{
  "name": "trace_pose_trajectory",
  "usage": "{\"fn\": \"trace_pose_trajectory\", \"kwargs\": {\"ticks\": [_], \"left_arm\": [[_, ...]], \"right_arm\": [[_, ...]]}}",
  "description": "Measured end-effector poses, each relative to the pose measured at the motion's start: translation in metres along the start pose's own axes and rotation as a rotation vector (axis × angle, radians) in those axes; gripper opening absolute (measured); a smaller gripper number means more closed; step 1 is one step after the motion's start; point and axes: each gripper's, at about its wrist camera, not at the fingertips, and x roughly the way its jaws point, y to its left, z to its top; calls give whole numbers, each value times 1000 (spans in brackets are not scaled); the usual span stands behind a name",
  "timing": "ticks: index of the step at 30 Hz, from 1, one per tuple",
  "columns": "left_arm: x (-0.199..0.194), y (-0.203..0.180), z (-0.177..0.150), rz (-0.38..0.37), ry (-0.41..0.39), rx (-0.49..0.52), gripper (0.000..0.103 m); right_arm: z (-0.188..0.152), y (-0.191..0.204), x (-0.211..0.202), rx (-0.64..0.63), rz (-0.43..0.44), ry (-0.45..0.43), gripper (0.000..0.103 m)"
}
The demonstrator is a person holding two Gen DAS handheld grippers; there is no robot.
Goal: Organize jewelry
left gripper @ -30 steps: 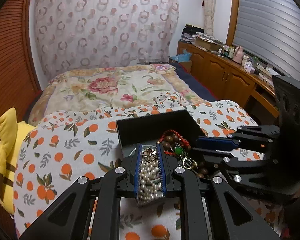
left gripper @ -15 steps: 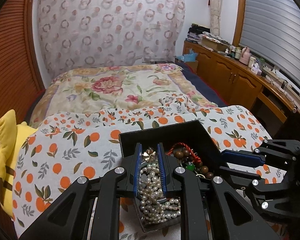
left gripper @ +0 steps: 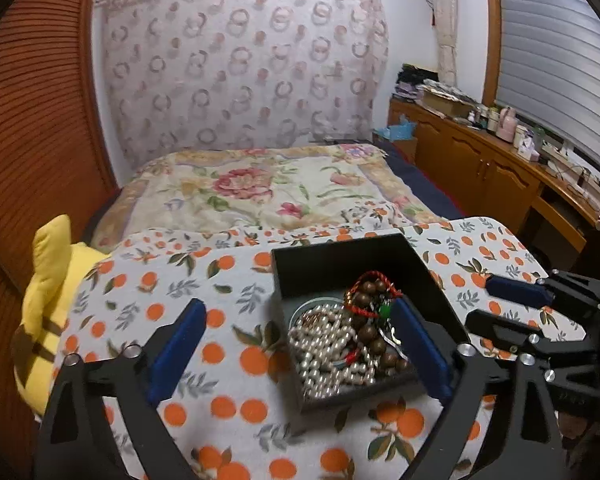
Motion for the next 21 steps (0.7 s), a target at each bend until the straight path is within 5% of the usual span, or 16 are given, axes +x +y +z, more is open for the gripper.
{"fn": "trace_pose_trajectory", "kwargs": {"ticks": [4,8,11,21], "left_arm": [[-17,0,-13,11,-11,-6,95],[-30,-4,-26,20,0,-7,95],[-37,-4,-34,36,9,-16,95],[-78,-13,-54,57,-23,-32,95]], "right_arm": [[-7,0,-11,30,-35,-17,67],[-14,-1,-21,66,-62,-27,70],[-19,-1,-30,97,-68,-47,98],[-35,13,-73,98,-113,-110,101]]}}
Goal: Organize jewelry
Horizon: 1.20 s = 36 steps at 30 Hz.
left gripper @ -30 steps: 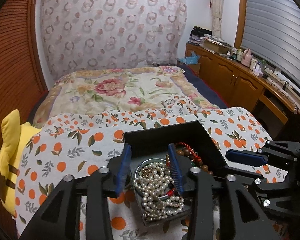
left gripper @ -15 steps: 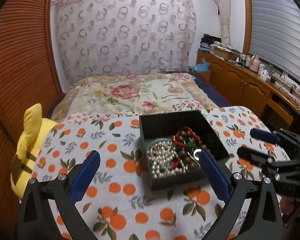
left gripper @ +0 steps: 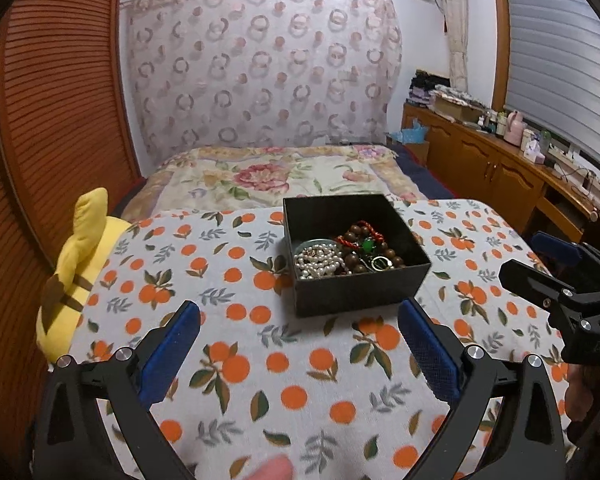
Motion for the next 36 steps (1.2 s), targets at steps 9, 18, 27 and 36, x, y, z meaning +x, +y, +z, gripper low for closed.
{"fn": "trace_pose_trajectory", "kwargs": {"ticks": [9,18,27,36], "left_arm": [[-49,0,-5,23,-88,-7,95],[-64,-6,-5,27,-125,6,95],[-66,-6,-8,27,-128,-4,95],[-65,-3,-11,26,-124,-18,95]], "right_arm": [[-6,1,-54,24,-16,-95,101],[-7,0,-71,26,-31,-130,100],[-8,0,-72,27,-35,-133,101],[-9,-1,-74,27,-39,-134,101]]}}
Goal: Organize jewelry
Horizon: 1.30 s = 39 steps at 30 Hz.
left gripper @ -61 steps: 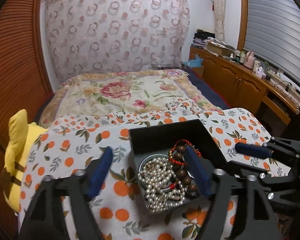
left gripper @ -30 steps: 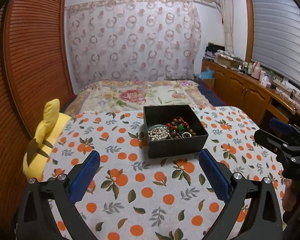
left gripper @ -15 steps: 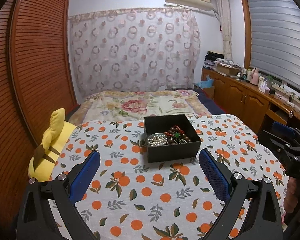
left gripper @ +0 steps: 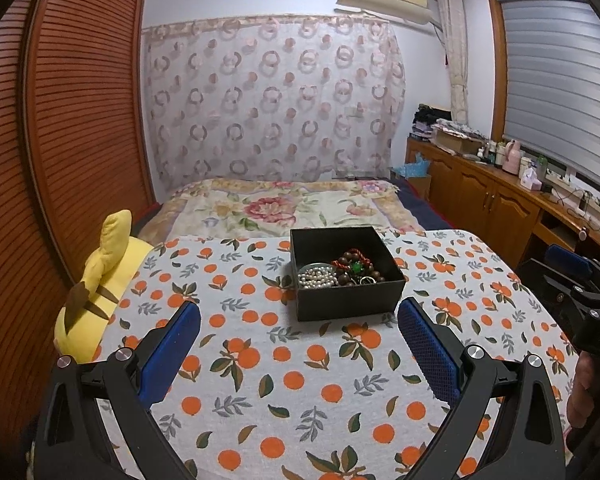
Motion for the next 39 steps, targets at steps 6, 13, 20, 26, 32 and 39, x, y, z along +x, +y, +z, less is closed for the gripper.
{"fn": "trace_pose_trajectory", "kwargs": {"ticks": [6,13,20,26,32,39], "left_arm": [[0,1,-1,-1,2,2,95],[1,1,-2,8,-3,6,95],[1,1,-2,6,-3,6,95],[0,1,-2,5,-5,7,95],[-3,-1,1,3,-12,12,95],[-3,-1,1,4,-13,11,95]], "right_arm": [[0,0,0,0,-1,-1,100],[0,0,0,-1,-1,-1,100],[0,0,0,-1,-1,-1,100],[0,0,0,0,-2,-1,101],[-1,-1,0,4,-6,-6,101],[-1,0,2,5,-8,-7,100]]}}
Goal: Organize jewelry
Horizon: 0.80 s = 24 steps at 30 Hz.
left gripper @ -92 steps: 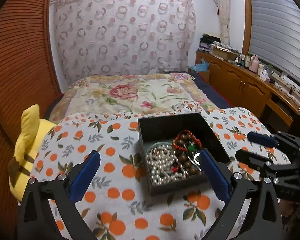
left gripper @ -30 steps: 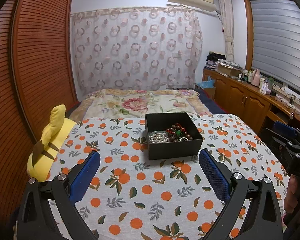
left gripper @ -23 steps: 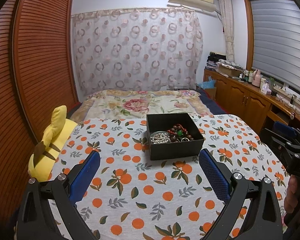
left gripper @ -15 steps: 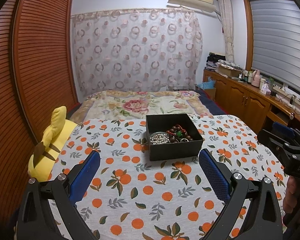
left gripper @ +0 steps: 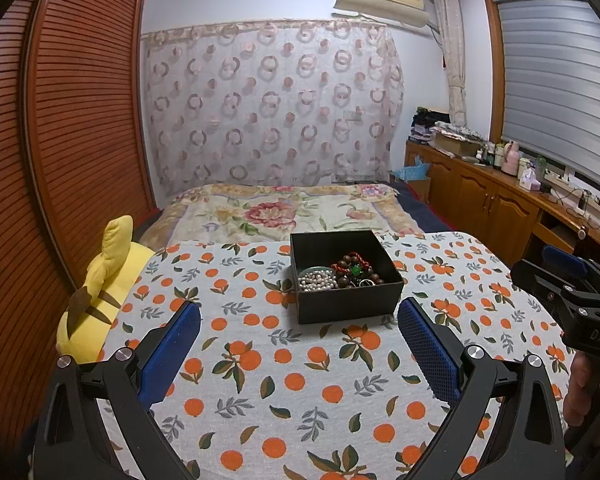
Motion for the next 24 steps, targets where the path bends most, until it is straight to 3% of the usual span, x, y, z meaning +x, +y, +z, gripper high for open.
{"fn": "trace_pose_trajectory", "kwargs": {"ticks": [24], "left_arm": [[-3,-2,1,-1,-11,-2,95]], "right_arm": [[-1,3,0,1,5,0,101]]}}
